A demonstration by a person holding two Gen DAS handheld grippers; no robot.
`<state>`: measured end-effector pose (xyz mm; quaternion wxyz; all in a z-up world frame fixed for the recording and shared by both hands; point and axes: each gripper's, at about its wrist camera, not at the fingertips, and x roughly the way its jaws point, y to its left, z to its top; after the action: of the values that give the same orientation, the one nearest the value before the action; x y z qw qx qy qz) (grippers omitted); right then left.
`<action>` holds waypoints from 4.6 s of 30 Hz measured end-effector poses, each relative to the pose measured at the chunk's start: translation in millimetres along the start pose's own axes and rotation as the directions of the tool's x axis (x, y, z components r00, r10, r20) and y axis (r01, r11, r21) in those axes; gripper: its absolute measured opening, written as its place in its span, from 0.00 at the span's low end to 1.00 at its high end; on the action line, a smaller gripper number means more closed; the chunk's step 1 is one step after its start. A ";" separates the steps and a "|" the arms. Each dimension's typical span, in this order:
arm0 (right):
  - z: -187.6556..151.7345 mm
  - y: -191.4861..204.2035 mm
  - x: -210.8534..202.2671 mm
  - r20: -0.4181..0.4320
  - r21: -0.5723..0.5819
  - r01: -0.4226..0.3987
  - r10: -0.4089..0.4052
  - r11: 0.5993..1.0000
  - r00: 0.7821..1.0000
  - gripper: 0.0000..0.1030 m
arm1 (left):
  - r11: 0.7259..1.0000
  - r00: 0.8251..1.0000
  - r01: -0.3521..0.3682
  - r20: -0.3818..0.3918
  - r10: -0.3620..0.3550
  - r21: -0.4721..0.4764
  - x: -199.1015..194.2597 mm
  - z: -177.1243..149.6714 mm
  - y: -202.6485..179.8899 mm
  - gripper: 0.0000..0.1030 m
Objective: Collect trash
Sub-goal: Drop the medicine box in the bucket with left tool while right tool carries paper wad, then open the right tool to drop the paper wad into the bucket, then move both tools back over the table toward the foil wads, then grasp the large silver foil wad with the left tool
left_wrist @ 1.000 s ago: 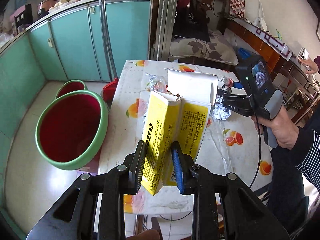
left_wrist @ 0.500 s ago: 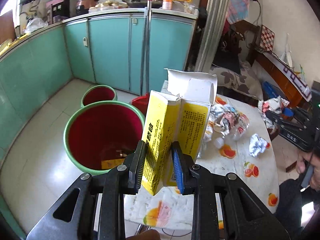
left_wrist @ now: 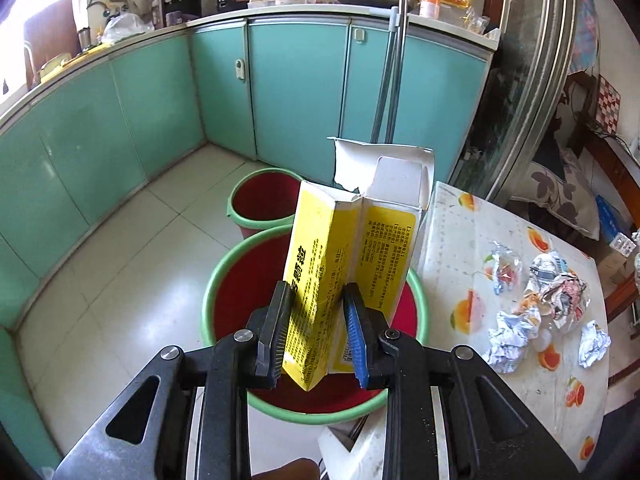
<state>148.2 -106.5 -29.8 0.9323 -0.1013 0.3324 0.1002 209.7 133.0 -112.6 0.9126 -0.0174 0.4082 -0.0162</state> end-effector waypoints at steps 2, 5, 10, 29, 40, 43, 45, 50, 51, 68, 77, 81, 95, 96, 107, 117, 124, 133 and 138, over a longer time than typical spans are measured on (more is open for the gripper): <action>9.2 14.2 6.4 0.002 -0.018 -0.014 0.014 1.000 1.000 0.43 | 1.000 1.000 -0.016 -0.022 0.016 -0.002 13.5 -1.8 4.7 0.25; 20.3 31.1 17.4 0.004 -0.035 -0.032 0.033 0.999 0.999 0.43 | 1.000 0.998 -0.020 -0.054 0.020 -0.004 28.9 -6.7 9.0 0.25; 35.1 55.9 38.1 -0.006 -0.056 -0.061 0.061 0.997 0.998 0.43 | 1.000 0.996 -0.009 -0.091 0.006 -0.028 43.4 -14.7 14.5 0.30; 75.8 144.9 130.7 -0.004 -0.115 -0.215 0.216 0.970 0.976 0.43 | 0.981 0.994 -0.096 0.032 0.103 -0.170 -23.3 -23.7 94.0 0.96; 71.2 205.5 209.6 -0.104 -0.130 -0.233 0.220 0.964 0.970 0.45 | 0.962 0.987 -0.143 0.032 0.154 -0.234 -48.1 -46.4 129.1 0.99; 67.5 211.7 222.9 -0.135 -0.130 -0.229 0.211 0.965 0.968 0.55 | 0.956 0.987 -0.148 0.028 0.160 -0.252 -50.9 -52.0 134.7 0.99; 66.3 214.9 226.5 -0.141 -0.142 -0.226 0.206 0.964 0.968 0.65 | 0.954 0.986 -0.153 0.023 0.164 -0.258 -51.5 -54.1 137.3 0.99; 63.3 215.6 222.0 -0.132 -0.154 -0.206 0.187 0.966 0.973 0.81 | 0.952 0.985 -0.162 0.017 0.172 -0.261 -53.6 -56.8 137.7 0.99; 63.0 214.7 219.2 -0.127 -0.154 -0.200 0.181 0.968 0.975 0.81 | 0.951 0.985 -0.161 0.020 0.172 -0.262 -54.8 -56.4 136.9 0.99; 45.4 108.4 84.6 -0.005 0.010 -0.115 0.115 0.993 0.993 0.81 | 0.986 0.991 -0.076 0.102 0.092 -0.147 -93.1 -37.2 57.4 1.00; -13.0 12.2 -1.5 0.029 0.119 -0.001 -0.002 0.993 1.000 0.81 | 0.999 0.992 0.034 0.126 -0.030 -0.025 -115.4 -37.3 -25.2 1.00; -49.7 -33.3 -29.5 0.011 0.169 0.055 -0.057 0.984 0.998 0.81 | 0.997 0.990 0.080 0.116 -0.081 0.014 -118.7 -38.4 -58.9 1.00; -126.9 -154.6 -65.2 -0.095 0.314 0.226 -0.207 0.922 0.974 0.81 | 0.966 0.983 0.181 0.004 -0.184 0.183 -86.9 -55.1 -168.1 1.00; -130.7 -159.4 -65.6 -0.103 0.321 0.232 -0.210 0.918 0.972 0.81 | 0.964 0.983 0.184 -0.015 -0.185 0.191 -80.7 -57.1 -173.6 1.00; -163.9 -186.5 -43.7 -0.198 0.373 0.276 -0.214 0.886 0.956 0.81 | 0.948 0.965 0.209 -0.206 -0.161 0.240 10.0 -71.0 -207.9 1.00; -189.3 -207.1 -24.6 -0.278 0.396 0.328 -0.229 0.857 0.933 0.81 | 0.951 0.952 0.162 -0.294 -0.081 0.264 67.9 -73.9 -220.0 1.00; -198.6 -214.8 -12.3 -0.305 0.400 0.343 -0.229 0.850 0.924 0.81 | 0.956 0.942 0.138 -0.331 -0.047 0.259 88.5 -78.7 -218.2 0.80; -205.8 -211.2 7.8 -0.330 0.403 0.336 -0.208 0.851 0.921 0.81 | 0.948 0.938 0.166 -0.342 -0.066 0.273 92.4 -77.2 -222.0 0.50; -205.9 -206.1 24.9 -0.345 0.395 0.319 -0.183 0.861 0.921 0.81 | 0.946 0.941 0.167 -0.332 -0.068 0.278 86.7 -75.6 -218.3 0.47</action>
<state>96.0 -353.9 -176.7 0.8752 0.0572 0.4655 -0.1184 207.7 -90.2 -217.7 0.8240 0.1004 0.5408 -0.1360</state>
